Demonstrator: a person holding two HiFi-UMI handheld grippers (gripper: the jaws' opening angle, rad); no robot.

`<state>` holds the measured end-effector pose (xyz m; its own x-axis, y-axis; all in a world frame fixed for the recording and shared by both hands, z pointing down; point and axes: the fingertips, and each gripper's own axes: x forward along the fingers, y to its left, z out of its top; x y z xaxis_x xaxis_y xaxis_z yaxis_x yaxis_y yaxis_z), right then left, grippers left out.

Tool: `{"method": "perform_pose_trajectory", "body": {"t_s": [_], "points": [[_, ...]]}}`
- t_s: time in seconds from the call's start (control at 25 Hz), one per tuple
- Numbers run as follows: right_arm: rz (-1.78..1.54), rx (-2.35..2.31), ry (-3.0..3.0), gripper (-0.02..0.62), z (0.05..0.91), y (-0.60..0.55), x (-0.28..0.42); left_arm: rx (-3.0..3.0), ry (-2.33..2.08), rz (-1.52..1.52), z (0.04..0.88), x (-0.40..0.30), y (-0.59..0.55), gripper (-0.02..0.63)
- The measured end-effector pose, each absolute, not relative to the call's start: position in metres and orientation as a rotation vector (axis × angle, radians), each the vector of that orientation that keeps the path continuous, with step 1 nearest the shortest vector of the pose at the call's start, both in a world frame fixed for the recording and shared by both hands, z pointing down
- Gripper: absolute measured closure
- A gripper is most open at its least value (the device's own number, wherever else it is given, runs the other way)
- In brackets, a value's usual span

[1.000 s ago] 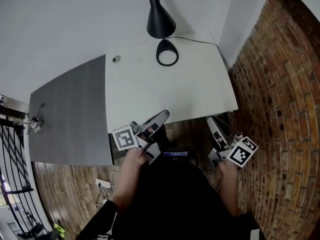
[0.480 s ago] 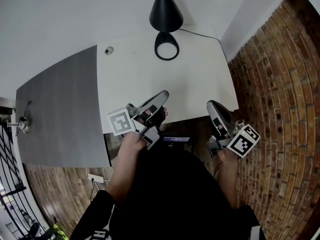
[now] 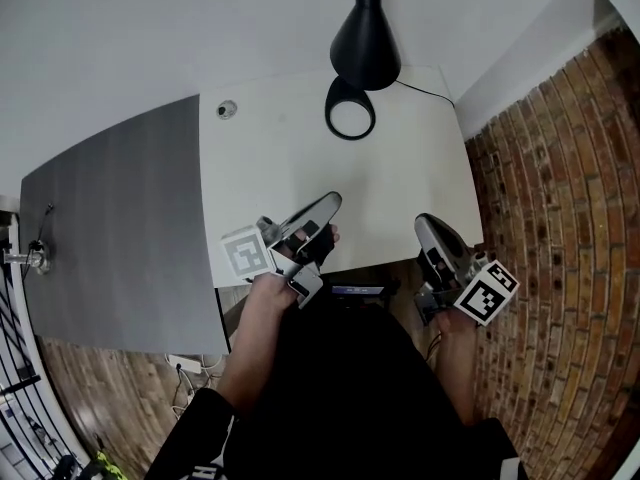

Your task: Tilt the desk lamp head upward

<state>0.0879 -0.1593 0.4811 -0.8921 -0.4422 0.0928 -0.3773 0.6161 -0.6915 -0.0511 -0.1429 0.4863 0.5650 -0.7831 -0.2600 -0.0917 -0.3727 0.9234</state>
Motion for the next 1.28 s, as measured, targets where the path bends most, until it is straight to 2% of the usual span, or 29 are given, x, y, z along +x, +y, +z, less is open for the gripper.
{"method": "perform_pose_trajectory", "body": {"t_s": [0.44,0.84,1.28], "points": [[-1.152,-0.728,2.822,0.580,0.485,-0.169,0.052,1.805,-0.725,-0.971,0.497,-0.091,-0.150,0.592],[-1.166,-0.543,2.869,0.578,0.486,-0.203,0.021,1.777,-0.861,-0.993,0.506,-0.115,-0.168,0.592],[-1.547,-0.063,2.600,0.578,0.487,-0.262,0.010,1.831,-0.985,-0.869,0.493,-0.074,-0.222,0.592]]}}
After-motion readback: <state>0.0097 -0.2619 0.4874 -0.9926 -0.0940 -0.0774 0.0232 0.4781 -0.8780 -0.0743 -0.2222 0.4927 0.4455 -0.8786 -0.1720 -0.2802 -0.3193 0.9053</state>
